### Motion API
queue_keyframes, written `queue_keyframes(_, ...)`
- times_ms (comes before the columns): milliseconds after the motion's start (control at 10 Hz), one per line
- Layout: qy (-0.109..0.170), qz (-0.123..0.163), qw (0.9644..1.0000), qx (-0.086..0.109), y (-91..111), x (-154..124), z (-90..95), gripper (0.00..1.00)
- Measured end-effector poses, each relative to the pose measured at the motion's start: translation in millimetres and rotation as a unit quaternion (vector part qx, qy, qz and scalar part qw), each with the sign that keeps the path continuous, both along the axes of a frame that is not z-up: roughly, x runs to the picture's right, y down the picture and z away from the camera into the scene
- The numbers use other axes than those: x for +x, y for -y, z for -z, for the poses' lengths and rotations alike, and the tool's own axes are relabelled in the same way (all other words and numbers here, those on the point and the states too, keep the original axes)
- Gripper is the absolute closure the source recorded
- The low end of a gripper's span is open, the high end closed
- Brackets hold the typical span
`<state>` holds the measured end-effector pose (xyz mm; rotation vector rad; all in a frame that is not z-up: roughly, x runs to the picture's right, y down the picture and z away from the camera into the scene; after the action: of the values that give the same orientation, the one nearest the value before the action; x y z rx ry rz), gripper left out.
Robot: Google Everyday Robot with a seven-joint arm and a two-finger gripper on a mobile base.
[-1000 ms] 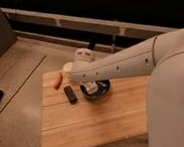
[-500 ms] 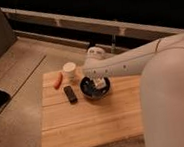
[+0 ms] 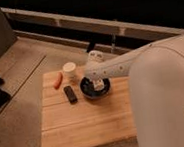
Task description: Place the bottle in the ceramic bowl
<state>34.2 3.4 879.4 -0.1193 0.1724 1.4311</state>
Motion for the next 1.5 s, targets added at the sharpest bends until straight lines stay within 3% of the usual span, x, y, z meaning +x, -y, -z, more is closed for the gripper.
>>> queue_keyframes(300,0.015,-0.002,0.9999,-0.005,-8.3,-11.7,-19.1,1.00)
queue_keyframes(500,0.019,0.000,0.9998,-0.007,-10.4,-14.6,-21.6,0.99)
queue_keyframes(900,0.019,0.001,0.9998,-0.007,-10.7,-14.8,-21.7,0.65)
queue_keyframes(1200,0.019,0.000,0.9998,-0.007,-10.8,-14.8,-21.7,0.32)
queue_keyframes(1300,0.021,-0.002,0.9997,-0.008,-11.9,-15.8,-22.2,0.26)
queue_keyframes(1400,0.029,-0.011,0.9993,-0.022,-23.4,-22.1,-27.3,0.20)
queue_keyframes(1500,0.033,-0.010,0.9990,-0.029,-29.4,-27.1,-29.8,0.20)
